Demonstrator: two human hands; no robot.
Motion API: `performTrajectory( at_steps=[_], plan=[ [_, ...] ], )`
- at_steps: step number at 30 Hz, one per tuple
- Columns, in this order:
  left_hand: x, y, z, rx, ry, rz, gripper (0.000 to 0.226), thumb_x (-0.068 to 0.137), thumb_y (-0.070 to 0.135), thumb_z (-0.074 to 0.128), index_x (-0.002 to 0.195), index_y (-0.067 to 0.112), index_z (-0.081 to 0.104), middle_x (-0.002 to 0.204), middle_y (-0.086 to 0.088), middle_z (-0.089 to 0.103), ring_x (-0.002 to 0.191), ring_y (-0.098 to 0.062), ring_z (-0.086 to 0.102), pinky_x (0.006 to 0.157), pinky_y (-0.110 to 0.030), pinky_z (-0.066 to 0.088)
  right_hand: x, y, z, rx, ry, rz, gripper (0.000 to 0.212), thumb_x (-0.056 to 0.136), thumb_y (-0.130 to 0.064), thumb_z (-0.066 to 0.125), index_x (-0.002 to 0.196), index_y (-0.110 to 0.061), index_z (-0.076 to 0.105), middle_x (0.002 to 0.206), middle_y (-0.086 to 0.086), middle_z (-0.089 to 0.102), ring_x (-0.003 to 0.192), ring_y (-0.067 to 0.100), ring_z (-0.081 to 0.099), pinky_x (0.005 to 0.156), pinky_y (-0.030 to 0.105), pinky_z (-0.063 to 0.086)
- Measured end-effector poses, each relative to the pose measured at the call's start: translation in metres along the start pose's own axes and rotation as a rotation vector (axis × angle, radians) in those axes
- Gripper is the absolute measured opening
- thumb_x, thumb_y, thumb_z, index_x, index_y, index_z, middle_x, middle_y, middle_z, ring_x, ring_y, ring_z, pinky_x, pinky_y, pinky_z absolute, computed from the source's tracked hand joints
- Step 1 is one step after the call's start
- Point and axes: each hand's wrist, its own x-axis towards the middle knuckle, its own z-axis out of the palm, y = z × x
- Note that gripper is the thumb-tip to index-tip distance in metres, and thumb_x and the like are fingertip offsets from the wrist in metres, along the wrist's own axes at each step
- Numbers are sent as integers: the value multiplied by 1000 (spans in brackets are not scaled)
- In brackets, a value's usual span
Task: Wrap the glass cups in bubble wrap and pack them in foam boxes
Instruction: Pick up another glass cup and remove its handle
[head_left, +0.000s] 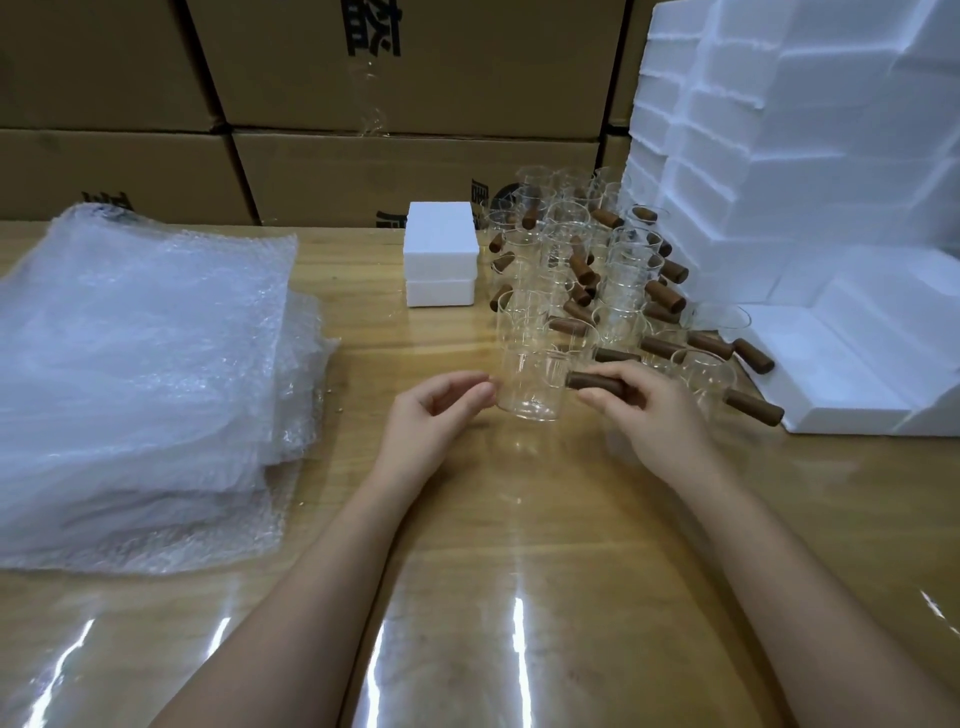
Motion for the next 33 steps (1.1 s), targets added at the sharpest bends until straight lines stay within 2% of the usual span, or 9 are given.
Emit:
performTrajectory(
  at_steps=[5,8,13,15,21,23,26,29,33],
  plan=[
    [0,4,3,-52,-38,-14,33,66,25,74,98,20,67,90,9,74,83,0,68,71,-11,50,9,1,7,156,-89,80,19,83,-24,71,86,-42,67,63,-26,62,51,-10,54,47,3,36],
    [1,4,3,-68,-13,-20,28,72,9,76,97,19,66,85,11,74,80,0,68,70,-12,50,12,3,11,275,-79,131,16,82,-23,72,88,-38,70,64,-20,65,43,-9,52,40,3,33],
    [4,1,2,-62,22,-39,28,74,4,76,96,19,67,93,5,72,80,-1,68,71,-12,51,9,6,35,645,31,255,13,83,-11,69,87,-23,72,77,-8,72,73,3,65,69,16,51],
    [5,0,2,-67,38,-55,27,74,3,77,95,19,67,88,9,72,77,2,68,68,-10,49,7,5,48,833,67,324,10,86,-6,64,91,-14,68,77,-5,72,75,4,66,70,16,52],
    [7,1,-2,-106,52,-107,54,61,28,77,106,2,66,96,-6,72,87,-12,67,76,-19,54,8,8,61,738,68,252,10,89,-11,61,98,-13,65,84,-7,73,81,5,67,73,19,53],
    [7,1,-2,-115,60,-121,54,59,30,76,105,4,67,95,-5,71,89,-14,66,82,-24,54,8,7,64,694,59,266,11,91,-22,60,96,-15,66,85,-5,74,81,7,67,74,22,54],
    [8,0,-2,-121,78,-131,51,58,30,76,102,6,67,96,-6,71,91,-16,66,87,-29,53,8,7,68,543,11,273,31,79,-49,58,96,-24,65,89,-7,73,84,11,68,85,32,54],
    [9,-2,-2,-114,75,-124,53,57,31,76,103,6,67,99,-8,71,89,-11,66,81,-23,55,7,7,69,477,-71,223,40,75,-59,52,103,-33,64,99,-14,71,93,11,67,90,32,52],
    [9,-3,-2,-105,63,-111,51,58,28,76,103,6,67,102,-8,71,83,-2,66,72,-15,51,7,5,69,495,-122,197,33,82,-50,52,109,-35,61,102,-18,71,99,5,65,85,20,52]
  ],
)
